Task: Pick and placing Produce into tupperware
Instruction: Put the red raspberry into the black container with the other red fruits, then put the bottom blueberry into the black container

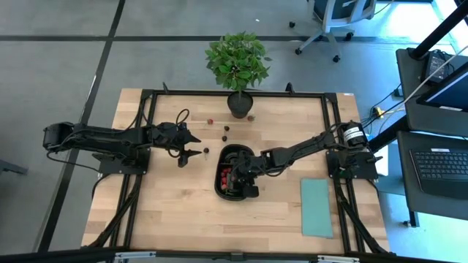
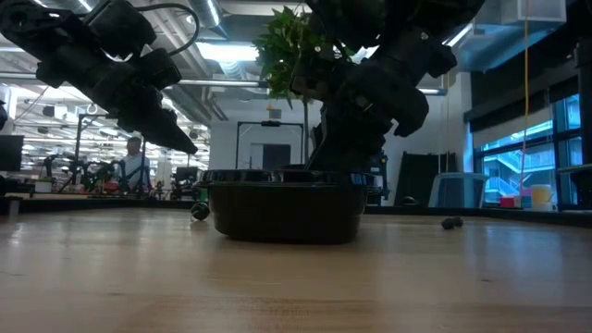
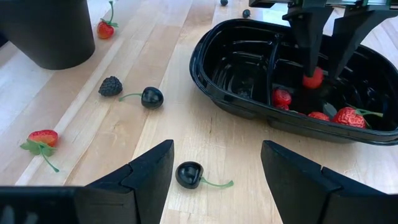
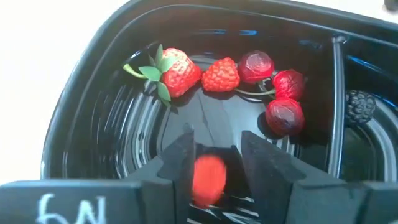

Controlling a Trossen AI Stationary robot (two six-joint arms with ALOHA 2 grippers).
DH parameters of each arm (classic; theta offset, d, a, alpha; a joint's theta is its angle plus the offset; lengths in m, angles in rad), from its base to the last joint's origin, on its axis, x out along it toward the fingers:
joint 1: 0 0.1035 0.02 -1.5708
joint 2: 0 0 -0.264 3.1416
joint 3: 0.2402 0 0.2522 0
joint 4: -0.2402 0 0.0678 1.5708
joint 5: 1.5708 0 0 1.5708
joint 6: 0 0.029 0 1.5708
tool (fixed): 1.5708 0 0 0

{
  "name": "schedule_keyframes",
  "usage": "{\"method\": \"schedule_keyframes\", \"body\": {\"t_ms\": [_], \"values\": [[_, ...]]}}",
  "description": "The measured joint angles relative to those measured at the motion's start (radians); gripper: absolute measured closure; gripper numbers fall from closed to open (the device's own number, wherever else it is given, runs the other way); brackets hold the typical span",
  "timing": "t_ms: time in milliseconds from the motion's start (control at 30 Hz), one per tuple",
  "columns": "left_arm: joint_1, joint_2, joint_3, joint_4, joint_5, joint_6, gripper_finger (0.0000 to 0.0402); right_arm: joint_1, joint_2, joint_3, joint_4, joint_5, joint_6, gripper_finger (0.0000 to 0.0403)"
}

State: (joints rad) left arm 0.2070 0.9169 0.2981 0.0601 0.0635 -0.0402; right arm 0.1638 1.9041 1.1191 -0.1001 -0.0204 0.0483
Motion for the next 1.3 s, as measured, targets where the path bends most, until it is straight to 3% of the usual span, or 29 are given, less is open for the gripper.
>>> {"method": "schedule_keyframes", "body": {"t_ms": [400,600,967,1300], "values": [[0.000,0.000,0.000,0.000,0.000,0.000,0.0166,-0.002,-0.028,0.035,-0.026,0.000,0.022,0.0268],[0.000,0.000,0.000,0.000,0.000,0.000,0.0166,-0.008,-0.104,0.087,-0.202,0.000,0.006,0.0267],[0.000,0.000,0.000,0.000,0.000,0.000,0.0166,-0.070,-0.329,0.047,-0.616,0.045,0.286,0.0267],[0.000,0.000,0.000,0.000,0.000,0.000,0.0166,-0.122,-0.395,-0.168,-0.628,0.072,0.525,0.0267]]}}
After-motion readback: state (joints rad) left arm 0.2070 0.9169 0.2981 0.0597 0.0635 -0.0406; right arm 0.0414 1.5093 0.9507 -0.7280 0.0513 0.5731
